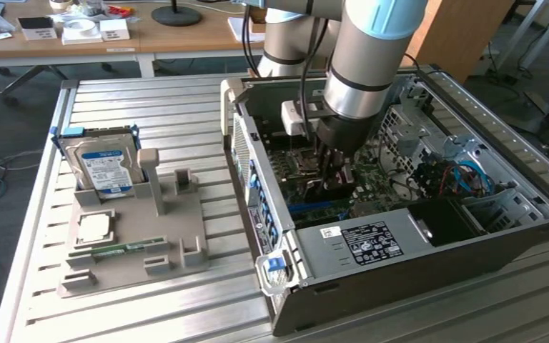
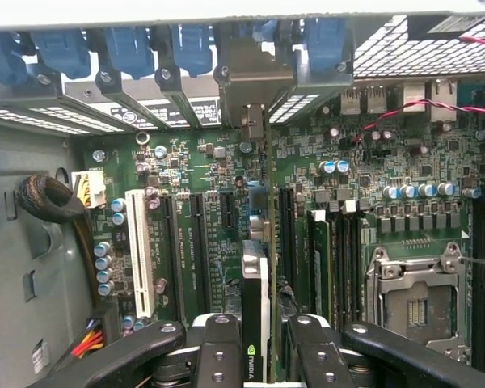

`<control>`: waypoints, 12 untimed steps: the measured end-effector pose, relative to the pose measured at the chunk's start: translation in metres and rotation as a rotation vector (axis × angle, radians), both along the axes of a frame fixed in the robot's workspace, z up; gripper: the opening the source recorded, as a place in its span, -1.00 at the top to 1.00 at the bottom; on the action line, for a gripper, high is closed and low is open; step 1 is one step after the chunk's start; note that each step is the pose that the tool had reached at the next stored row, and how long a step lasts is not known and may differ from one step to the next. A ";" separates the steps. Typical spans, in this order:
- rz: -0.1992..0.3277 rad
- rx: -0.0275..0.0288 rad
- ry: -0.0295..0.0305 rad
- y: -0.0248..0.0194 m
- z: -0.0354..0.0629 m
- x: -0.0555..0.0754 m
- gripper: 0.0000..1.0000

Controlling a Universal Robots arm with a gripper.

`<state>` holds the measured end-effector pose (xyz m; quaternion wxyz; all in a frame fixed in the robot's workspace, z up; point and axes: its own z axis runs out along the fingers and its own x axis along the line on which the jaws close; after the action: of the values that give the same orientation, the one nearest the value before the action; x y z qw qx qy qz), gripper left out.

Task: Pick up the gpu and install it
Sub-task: 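Insert the gpu into the slot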

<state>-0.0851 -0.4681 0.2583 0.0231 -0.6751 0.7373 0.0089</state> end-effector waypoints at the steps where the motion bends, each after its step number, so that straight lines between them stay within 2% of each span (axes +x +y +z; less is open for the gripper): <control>1: 0.000 0.0000 0.0000 0.0000 -0.0006 0.000 0.47; 12: 0.000 -0.0002 0.0000 0.0000 -0.0049 0.000 0.47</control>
<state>-0.0851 -0.4681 0.2534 0.0230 -0.6751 0.7373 0.0088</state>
